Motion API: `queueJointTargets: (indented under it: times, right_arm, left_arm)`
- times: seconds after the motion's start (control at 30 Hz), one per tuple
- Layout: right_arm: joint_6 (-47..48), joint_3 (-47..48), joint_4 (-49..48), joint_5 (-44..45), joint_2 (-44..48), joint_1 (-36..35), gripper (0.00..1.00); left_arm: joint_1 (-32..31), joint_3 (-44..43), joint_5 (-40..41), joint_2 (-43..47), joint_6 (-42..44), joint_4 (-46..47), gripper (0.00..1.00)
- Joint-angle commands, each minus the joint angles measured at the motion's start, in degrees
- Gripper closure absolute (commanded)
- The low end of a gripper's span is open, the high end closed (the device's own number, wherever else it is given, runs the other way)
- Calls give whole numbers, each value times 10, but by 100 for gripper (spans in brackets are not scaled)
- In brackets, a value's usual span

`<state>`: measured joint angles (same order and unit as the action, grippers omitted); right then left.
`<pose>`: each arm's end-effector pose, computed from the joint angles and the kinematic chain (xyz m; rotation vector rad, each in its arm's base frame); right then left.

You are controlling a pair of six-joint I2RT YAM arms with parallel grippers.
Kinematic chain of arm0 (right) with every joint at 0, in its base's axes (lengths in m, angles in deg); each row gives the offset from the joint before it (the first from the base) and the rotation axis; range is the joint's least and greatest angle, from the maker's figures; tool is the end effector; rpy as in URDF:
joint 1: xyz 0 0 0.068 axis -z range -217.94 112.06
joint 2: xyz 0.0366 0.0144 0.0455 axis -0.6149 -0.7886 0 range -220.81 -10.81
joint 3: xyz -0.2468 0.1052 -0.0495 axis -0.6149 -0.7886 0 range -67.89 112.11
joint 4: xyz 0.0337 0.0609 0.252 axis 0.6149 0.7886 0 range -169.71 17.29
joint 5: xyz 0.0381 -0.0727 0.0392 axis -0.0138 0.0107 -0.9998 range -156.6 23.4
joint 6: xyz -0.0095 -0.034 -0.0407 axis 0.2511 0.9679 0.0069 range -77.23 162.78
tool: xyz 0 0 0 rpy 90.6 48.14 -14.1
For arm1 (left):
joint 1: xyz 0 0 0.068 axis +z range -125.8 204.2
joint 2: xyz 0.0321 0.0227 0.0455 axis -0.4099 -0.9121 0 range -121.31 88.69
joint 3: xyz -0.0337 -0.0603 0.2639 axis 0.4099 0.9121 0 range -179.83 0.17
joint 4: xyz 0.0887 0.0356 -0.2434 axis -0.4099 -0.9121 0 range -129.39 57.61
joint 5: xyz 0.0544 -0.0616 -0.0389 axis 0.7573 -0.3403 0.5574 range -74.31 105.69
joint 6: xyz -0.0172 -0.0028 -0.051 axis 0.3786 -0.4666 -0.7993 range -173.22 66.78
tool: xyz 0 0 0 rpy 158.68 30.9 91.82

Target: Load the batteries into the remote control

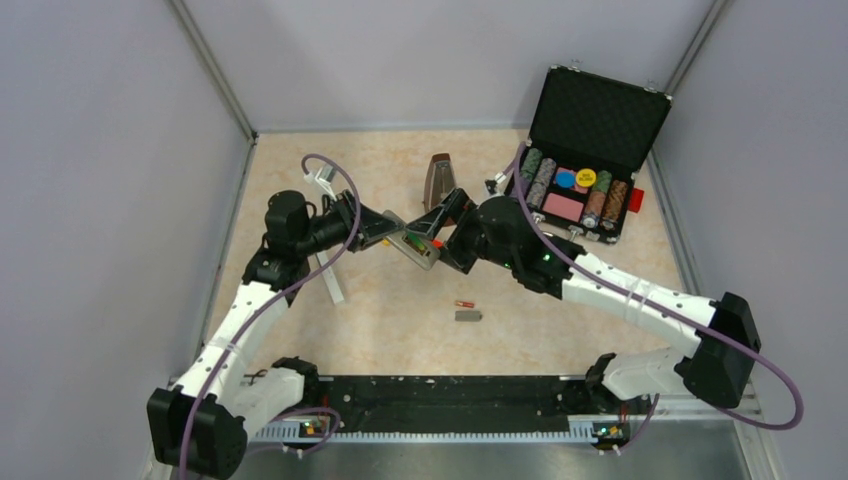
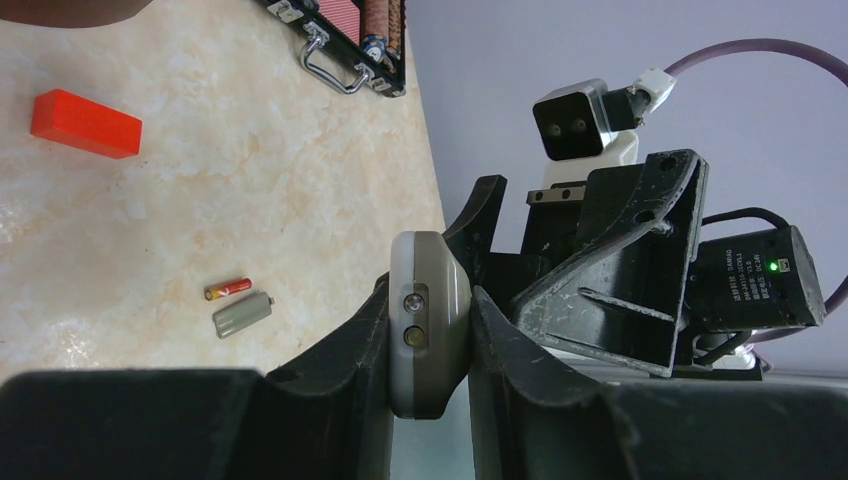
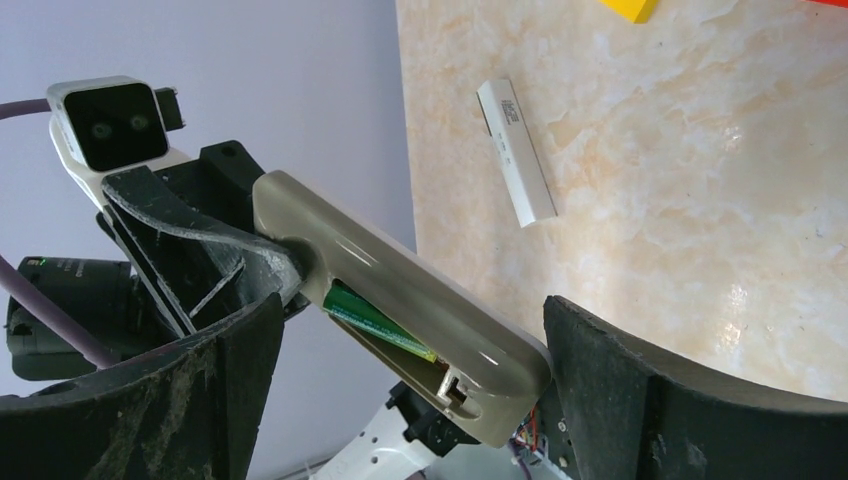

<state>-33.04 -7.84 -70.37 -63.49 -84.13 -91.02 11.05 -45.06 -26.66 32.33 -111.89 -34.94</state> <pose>0.1804 0.2367 0.3265 0.4842 2.2010 1.3292 0.2119 -0.0741 0.3211 -0.2066 2.0237 -1.5076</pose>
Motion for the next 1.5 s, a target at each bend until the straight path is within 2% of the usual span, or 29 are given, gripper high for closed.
queueJointTargets:
  times: [0.0, 0.17, 0.63, 0.7, 0.93, 1.07, 1.2, 1.27, 1.37, 1.47]
  right_arm:
    - [-14, 2, -36, -2, -8, 1, 1]
    - [-13, -7, -47, -14, -13, 0, 7]
    - [-27, -43, -97, -28, -7, 6, 42]
    - [-27, -48, -110, -28, -4, 8, 44]
    - [-11, -55, -118, -28, -3, 9, 45]
    - [6, -55, -115, -27, 11, 9, 38]
    - [31, -58, -103, -8, 42, 12, 22]
    - [49, -63, -95, -6, 62, 19, 17]
    - [86, -79, -74, -13, 103, 41, 15]
    - [184, -90, -70, -72, 133, 101, 18]
  left_arm:
    - [1, 2, -1, 17, -2, 44, 100]
    - [1, 2, 1, 14, -5, 40, 100]
    - [1, -14, 4, 1, -5, -3, 100]
    - [1, -20, 4, -1, -6, -16, 100]
    - [1, -28, -4, -5, -41, -17, 100]
    - [1, -30, 4, -5, -31, -20, 100]
    - [1, -29, 14, -1, 10, -23, 100]
    - [1, -31, 11, 1, 46, -23, 100]
    - [1, -27, 13, 10, 99, -27, 100]
    - [2, -21, 18, 20, 131, -32, 100]
